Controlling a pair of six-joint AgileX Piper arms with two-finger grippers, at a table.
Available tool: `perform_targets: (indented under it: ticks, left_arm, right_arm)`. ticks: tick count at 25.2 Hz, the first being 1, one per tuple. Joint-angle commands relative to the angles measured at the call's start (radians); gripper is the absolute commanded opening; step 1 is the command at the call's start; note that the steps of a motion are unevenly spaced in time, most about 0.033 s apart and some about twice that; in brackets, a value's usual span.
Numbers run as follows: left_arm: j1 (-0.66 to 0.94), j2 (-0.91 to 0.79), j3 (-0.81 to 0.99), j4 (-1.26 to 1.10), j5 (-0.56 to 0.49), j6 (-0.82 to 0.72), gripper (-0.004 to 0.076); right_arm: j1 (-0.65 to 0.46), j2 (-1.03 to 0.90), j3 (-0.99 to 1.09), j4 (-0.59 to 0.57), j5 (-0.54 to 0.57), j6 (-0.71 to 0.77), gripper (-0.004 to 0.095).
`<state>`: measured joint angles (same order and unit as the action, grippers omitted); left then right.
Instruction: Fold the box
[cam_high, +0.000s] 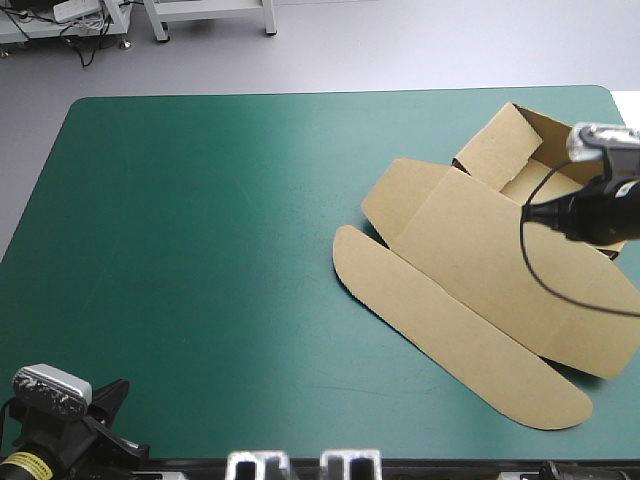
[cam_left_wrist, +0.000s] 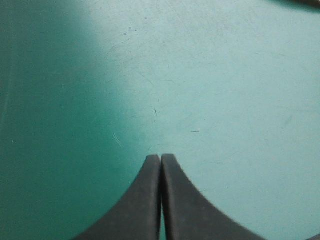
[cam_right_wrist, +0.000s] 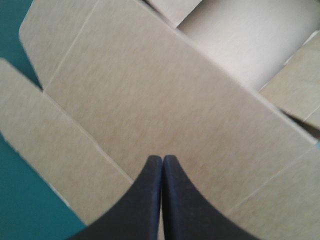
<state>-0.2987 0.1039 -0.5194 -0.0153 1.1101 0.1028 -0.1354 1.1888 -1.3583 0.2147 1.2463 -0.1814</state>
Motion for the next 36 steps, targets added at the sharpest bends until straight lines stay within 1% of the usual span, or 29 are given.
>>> perform_targets:
  ticks: [1, 3, 4, 7, 8, 10, 13, 16, 22, 36]
  left_arm:
    - [-0.004, 0.018, -0.02, 0.001, -0.073, -0.005, -0.001]
    - [-0.004, 0.018, -0.013, -0.004, -0.073, -0.005, -0.001]
    - [-0.004, 0.018, 0.004, -0.016, -0.075, -0.005, -0.001]
    - [-0.004, 0.018, 0.017, -0.03, -0.075, -0.005, -0.001]
    - [-0.004, 0.018, 0.017, -0.03, -0.075, -0.005, -0.001]
    - [-0.004, 0.018, 0.017, -0.03, -0.075, -0.005, -0.001]
    - [-0.004, 0.018, 0.017, -0.03, -0.075, -0.005, -0.001]
    - [-0.004, 0.018, 0.017, -0.03, -0.075, -0.005, -0.001]
    - [-0.004, 0.018, 0.017, -0.03, -0.075, -0.005, -0.001]
    - [-0.004, 0.018, 0.017, -0.03, -0.075, -0.005, -0.001]
  right_arm:
    - [0.045, -0.141, 0.124, 0.001, -0.053, -0.017, -0.0019]
    - [0.047, -0.221, 0.229, -0.007, -0.096, -0.031, -0.0019]
    - [0.047, -0.296, 0.334, -0.022, -0.128, -0.031, -0.0019]
    - [0.047, -0.448, 0.525, -0.027, -0.164, -0.031, -0.0019]
    - [0.047, -0.528, 0.602, -0.023, -0.183, -0.031, -0.0019]
    - [0.047, -0.638, 0.701, -0.023, -0.209, -0.031, -0.0019]
    - [0.047, -0.804, 0.788, -0.023, -0.209, -0.026, -0.0019]
    - [0.047, -0.882, 0.83, -0.023, -0.218, -0.016, -0.0019]
    - [0.047, -0.97, 0.857, -0.023, -0.229, -0.013, -0.0019]
    - [0.047, -0.972, 0.857, -0.015, -0.229, -0.008, -0.002]
